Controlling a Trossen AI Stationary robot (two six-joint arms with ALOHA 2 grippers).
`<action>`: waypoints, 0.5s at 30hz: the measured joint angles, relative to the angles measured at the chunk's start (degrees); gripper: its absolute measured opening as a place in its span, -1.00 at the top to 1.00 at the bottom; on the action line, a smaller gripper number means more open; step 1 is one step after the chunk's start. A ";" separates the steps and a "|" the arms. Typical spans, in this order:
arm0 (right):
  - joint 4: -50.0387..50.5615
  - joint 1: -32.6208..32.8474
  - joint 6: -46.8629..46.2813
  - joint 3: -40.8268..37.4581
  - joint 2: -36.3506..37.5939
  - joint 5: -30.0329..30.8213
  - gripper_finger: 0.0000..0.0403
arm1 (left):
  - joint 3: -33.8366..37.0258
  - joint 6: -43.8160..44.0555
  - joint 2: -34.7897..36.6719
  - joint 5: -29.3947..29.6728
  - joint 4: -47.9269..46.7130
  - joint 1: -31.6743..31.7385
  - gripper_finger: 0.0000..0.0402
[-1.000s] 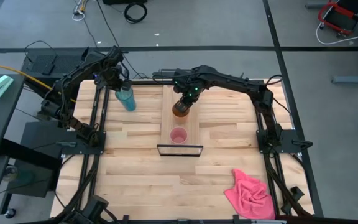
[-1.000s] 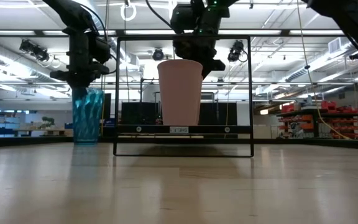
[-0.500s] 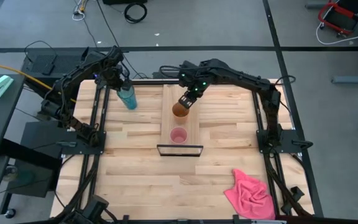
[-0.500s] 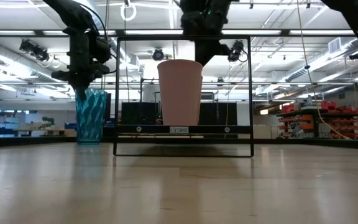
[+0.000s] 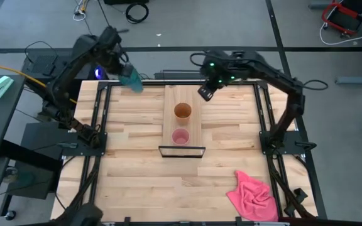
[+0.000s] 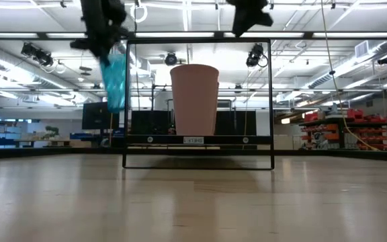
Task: Stack small to large cups/mugs on shelf
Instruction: Put the blue cup on the shelf
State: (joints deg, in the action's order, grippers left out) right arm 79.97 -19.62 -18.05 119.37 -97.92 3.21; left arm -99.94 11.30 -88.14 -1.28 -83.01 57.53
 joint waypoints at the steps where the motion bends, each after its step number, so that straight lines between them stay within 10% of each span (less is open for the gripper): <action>1: 0.29 0.00 -0.16 0.00 0.77 1.08 0.63 | -2.67 0.06 0.02 0.06 0.01 -0.60 0.94; 15: 9.99 -0.07 -1.01 -1.05 4.12 6.90 0.64 | -26.00 2.19 -12.61 1.01 -4.33 -10.93 0.94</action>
State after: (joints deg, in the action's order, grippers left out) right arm 89.96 -19.68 -19.06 118.32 -93.80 10.10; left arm -125.94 13.48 -100.74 -0.27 -87.34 46.60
